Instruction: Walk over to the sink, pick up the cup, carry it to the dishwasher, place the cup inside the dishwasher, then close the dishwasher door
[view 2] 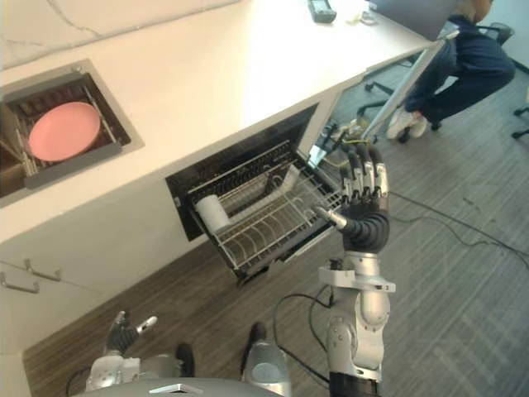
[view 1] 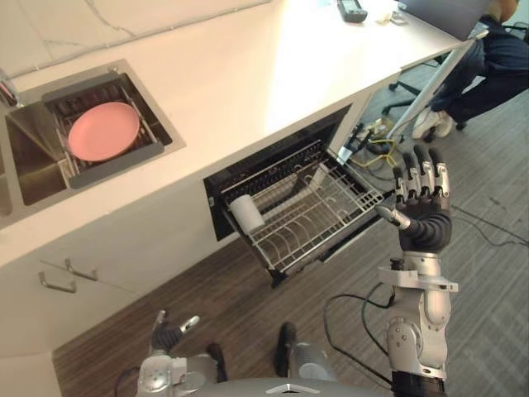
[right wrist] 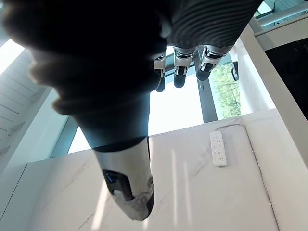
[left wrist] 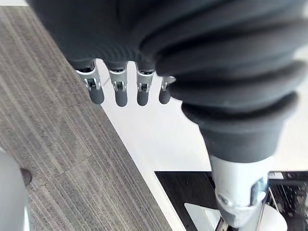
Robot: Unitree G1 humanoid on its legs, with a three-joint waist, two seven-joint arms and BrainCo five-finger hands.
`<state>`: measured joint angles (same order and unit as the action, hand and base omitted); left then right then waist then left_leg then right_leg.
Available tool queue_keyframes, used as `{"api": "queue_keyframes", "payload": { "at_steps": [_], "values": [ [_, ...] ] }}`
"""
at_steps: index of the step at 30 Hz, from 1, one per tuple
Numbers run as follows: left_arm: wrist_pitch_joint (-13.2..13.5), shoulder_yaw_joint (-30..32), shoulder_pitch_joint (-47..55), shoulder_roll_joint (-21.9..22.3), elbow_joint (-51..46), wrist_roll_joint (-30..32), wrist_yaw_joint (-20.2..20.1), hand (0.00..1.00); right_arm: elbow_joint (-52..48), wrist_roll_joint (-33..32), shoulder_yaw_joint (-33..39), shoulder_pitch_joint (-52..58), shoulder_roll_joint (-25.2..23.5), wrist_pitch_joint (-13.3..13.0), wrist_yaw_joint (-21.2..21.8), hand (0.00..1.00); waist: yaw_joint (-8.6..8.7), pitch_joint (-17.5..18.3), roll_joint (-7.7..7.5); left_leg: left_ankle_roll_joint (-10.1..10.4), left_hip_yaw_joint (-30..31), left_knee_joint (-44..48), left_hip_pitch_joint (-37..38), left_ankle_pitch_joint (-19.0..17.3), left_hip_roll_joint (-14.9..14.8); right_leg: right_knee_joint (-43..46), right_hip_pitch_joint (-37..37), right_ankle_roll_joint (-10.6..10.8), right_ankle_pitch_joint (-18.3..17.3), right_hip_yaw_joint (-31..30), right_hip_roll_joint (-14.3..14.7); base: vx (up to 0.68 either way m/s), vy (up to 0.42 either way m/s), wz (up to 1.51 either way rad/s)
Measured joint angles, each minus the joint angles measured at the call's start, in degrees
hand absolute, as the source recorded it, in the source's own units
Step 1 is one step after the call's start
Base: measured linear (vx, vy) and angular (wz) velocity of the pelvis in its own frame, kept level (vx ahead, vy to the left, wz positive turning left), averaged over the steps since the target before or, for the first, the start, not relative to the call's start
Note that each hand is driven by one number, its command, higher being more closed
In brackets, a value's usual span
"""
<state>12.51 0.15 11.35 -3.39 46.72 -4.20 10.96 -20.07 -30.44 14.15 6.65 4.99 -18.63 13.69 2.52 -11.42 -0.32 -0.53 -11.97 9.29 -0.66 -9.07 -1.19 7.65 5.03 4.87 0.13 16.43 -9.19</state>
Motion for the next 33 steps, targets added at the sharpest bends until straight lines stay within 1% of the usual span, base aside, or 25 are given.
{"api": "queue_keyframes", "payload": {
  "at_steps": [2,4,5,6,7,8,9,10,11,12,13,14,15,16,17,19,20,21,22,23,24,26,28,31,33],
  "values": [
    [0.09,3.97,-0.13,1.25,1.94,-2.94,-1.29,0.00,-0.03,-1.32,0.51,0.00,-0.04,0.40,0.02,0.00,-0.27,0.42,0.58,-0.21,0.28,0.09,0.77,-0.17,0.01,-2.52,-2.24,0.38,0.67,0.37,0.43,0.12,0.033,0.23],
    [0.09,9.05,-0.60,1.55,4.89,-6.73,-2.82,0.00,-1.77,-1.91,0.80,0.47,-0.01,1.41,0.03,0.00,-0.43,0.62,0.53,0.20,-0.38,4.73,-0.26,-0.92,-0.35,-5.84,-6.43,1.24,1.84,3.30,0.12,0.11,0.027,0.51],
    [0.11,10.16,-0.67,1.52,5.53,-7.81,-3.12,0.00,-2.07,-1.91,0.92,0.52,0.07,1.59,0.06,0.00,-0.51,0.67,0.40,0.32,-1.39,6.43,-0.61,-0.99,-0.47,-6.25,-7.20,1.28,1.88,3.71,-0.47,0.08,0.087,0.63],
    [0.00,12.40,-0.80,1.57,6.22,-9.54,-3.81,0.00,-2.38,-1.89,2.11,0.40,0.22,2.07,0.13,0.00,-0.95,0.81,0.22,0.66,-4.43,9.58,-1.35,-0.78,-0.78,-6.70,-8.65,1.41,1.93,4.70,-1.33,0.03,0.108,0.57],
    [-0.05,13.92,-0.45,1.77,6.69,-10.26,-4.15,0.00,-2.56,-1.94,4.01,0.21,0.44,2.60,0.13,0.00,-1.69,0.92,0.23,1.43,-6.90,10.87,-1.36,-0.31,-0.80,-7.08,-10.01,1.45,1.91,4.89,-2.04,0.03,0.108,0.50],
    [-0.06,14.34,-0.11,1.86,6.90,-10.28,-4.25,0.00,-2.56,-1.98,4.92,0.03,0.65,2.69,0.13,0.00,-1.93,1.07,0.44,1.50,-7.48,10.82,-1.23,-0.24,-0.71,-7.13,-10.47,1.58,1.82,4.90,-2.26,0.00,0.074,0.44],
    [-0.08,14.94,0.78,1.93,6.91,-10.25,-4.49,0.00,-2.56,-2.57,6.34,-0.43,0.89,2.81,0.16,0.00,-1.81,1.56,0.56,1.49,-7.89,9.60,-1.10,-0.25,-0.06,-7.18,-11.02,2.59,1.03,4.99,-2.67,0.00,0.044,0.53],
    [-0.09,15.01,1.04,2.18,6.89,-10.09,-5.00,0.00,-2.55,-3.52,7.52,-0.35,1.26,2.82,0.14,0.00,-1.46,2.18,0.98,1.39,-7.94,7.38,-1.01,-0.31,0.36,-7.20,-10.98,3.03,0.84,6.37,-2.77,-0.01,0.044,0.62],
    [-0.08,15.00,1.05,2.35,6.86,-9.95,-5.15,0.00,-2.54,-3.73,7.97,-0.34,1.39,2.82,0.13,0.00,-1.11,2.36,1.17,1.38,-7.96,5.89,-0.74,-0.31,0.58,-7.20,-10.98,3.07,0.86,7.16,-2.74,-0.02,0.037,0.68],
    [-0.12,14.76,1.01,2.78,6.86,-9.00,-5.28,0.00,-2.51,-3.94,8.18,-0.33,1.43,2.83,0.04,0.00,-0.61,2.55,1.49,0.67,-8.14,1.43,0.82,0.08,1.18,-7.14,-10.98,3.10,0.87,8.33,-2.53,-0.04,0.057,0.53],
    [-0.26,14.37,0.87,3.23,6.78,-8.91,-5.37,0.00,-2.50,-3.90,7.95,-0.21,1.33,2.84,-0.01,0.00,-0.67,2.63,1.30,-2.28,-8.02,-3.95,3.16,2.49,2.26,-6.71,-10.97,3.10,0.86,8.91,-2.66,-0.06,0.060,0.40],
    [-0.35,14.27,0.73,3.05,6.82,-8.64,-5.34,0.00,-2.49,-3.89,7.77,-0.05,1.12,2.84,-0.05,0.00,-0.79,2.74,0.98,-2.02,-7.84,-6.46,4.02,3.76,2.92,-6.17,-10.89,3.19,0.68,9.09,-3.05,-0.11,0.055,0.30],
    [-0.53,13.04,0.60,2.76,6.79,-7.72,-5.06,0.00,-2.50,-3.89,7.60,0.16,0.89,2.81,-0.22,0.00,-0.43,2.96,0.74,-1.97,-6.86,-9.86,5.54,4.88,3.92,-3.67,-10.43,3.14,-0.90,9.45,-3.90,-0.13,0.050,0.29],
    [-0.80,11.36,0.53,2.33,6.71,-6.65,-5.05,0.00,-2.51,-3.87,7.25,0.84,0.21,2.76,-0.52,0.00,-0.20,3.57,0.52,-2.33,-6.23,-11.41,6.18,5.49,4.56,0.80,-8.80,2.92,-2.80,9.43,-5.19,-0.11,0.049,0.32],
    [-1.00,10.37,0.45,2.04,6.71,-6.46,-5.11,0.00,-2.50,-3.86,6.94,1.38,-0.20,2.67,-0.66,0.00,-0.06,3.84,0.56,-2.56,-5.72,-11.79,6.27,5.63,4.74,3.20,-7.85,2.38,-3.35,9.40,-5.66,-0.04,0.051,0.35],
    [-1.26,7.53,0.08,1.60,6.66,-5.36,-5.10,0.00,-2.49,-3.84,5.29,3.11,-0.90,2.64,-1.63,0.00,0.64,4.13,0.58,-3.15,-4.13,-12.51,6.78,6.26,4.75,11.98,-4.42,-1.53,-4.72,7.81,-6.93,0.02,0.052,0.42],
    [-1.32,5.36,0.07,0.96,6.57,-5.01,-5.06,0.00,-2.49,-3.36,4.51,3.81,-1.57,2.60,-1.64,0.00,1.38,4.80,0.11,-3.50,-2.06,-12.26,7.04,6.58,4.68,14.86,-2.31,-2.83,-6.80,1.57,-5.68,0.07,0.019,0.54],
    [-1.37,4.44,-0.02,0.59,6.56,-4.84,-5.09,0.00,-2.51,-3.07,4.53,4.27,-1.80,2.53,-1.73,0.00,1.97,5.12,-0.26,-3.38,-0.79,-12.27,6.79,6.85,4.57,14.50,-2.18,-2.06,-8.07,-1.50,-4.27,0.10,-0.017,0.68],
    [-1.39,3.64,-0.18,0.26,6.58,-4.51,-5.10,0.00,-2.51,-2.96,4.63,4.62,-1.98,2.51,-1.85,0.00,2.53,5.24,-0.65,-3.88,0.58,-12.17,6.54,7.41,4.47,13.55,-2.35,-1.57,-8.95,-4.16,-2.73,0.13,-0.091,0.97],
    [-1.53,2.48,-0.54,-0.50,6.74,-4.19,-5.21,0.00,-2.52,-2.94,4.81,4.85,-2.13,2.48,-2.37,0.00,3.08,5.19,-1.57,-3.63,2.68,-11.42,5.95,7.74,4.40,9.35,-3.23,-1.67,-9.03,-9.03,0.83,0.09,-0.104,0.92],
    [-1.68,2.19,-0.59,-0.98,6.78,-4.00,-5.23,0.00,-2.55,-2.94,4.83,4.81,-2.12,2.48,-2.53,0.00,3.12,5.73,-2.40,-3.43,3.37,-10.88,5.42,7.61,4.63,7.28,-3.34,-2.22,-8.28,-10.23,1.71,0.09,-0.136,0.89],
    [-2.24,2.05,-0.63,-1.23,6.81,-3.43,-5.12,0.00,-2.74,-2.99,5.22,4.28,-2.01,2.48,-2.57,0.00,2.42,6.78,-3.55,-2.74,5.22,-10.21,5.13,7.36,4.61,2.89,-5.93,-1.42,-7.79,-11.22,2.72,0.08,-0.081,0.44],
    [-2.22,2.02,-0.73,-1.10,6.78,-3.38,-5.13,0.00,-2.76,-3.17,5.24,3.63,-2.00,2.56,-2.51,0.00,1.91,6.63,-2.78,-2.16,5.92,-10.38,5.21,7.45,4.23,0.67,-7.36,-0.99,-7.48,-10.91,3.21,0.05,-0.069,0.19],
    [-2.22,1.91,-0.59,-0.38,6.89,-2.95,-5.18,0.00,-2.75,-4.13,5.52,3.44,-2.00,2.67,-2.44,0.00,1.91,6.78,-1.31,-1.60,5.88,-11.15,5.78,7.68,3.69,-0.52,-8.18,-1.20,-7.05,-10.93,3.85,0.02,-0.067,-0.02],
    [-2.21,1.77,-0.46,-0.31,6.92,-2.95,-5.32,0.00,-2.75,-4.80,5.66,3.45,-2.02,2.67,-2.31,0.00,2.20,6.95,-1.01,-1.28,5.83,-12.06,6.19,8.00,3.49,-1.16,-8.83,-1.31,-6.86,-11.06,4.20,-0.01,-0.049,-0.05]
  ]
}}
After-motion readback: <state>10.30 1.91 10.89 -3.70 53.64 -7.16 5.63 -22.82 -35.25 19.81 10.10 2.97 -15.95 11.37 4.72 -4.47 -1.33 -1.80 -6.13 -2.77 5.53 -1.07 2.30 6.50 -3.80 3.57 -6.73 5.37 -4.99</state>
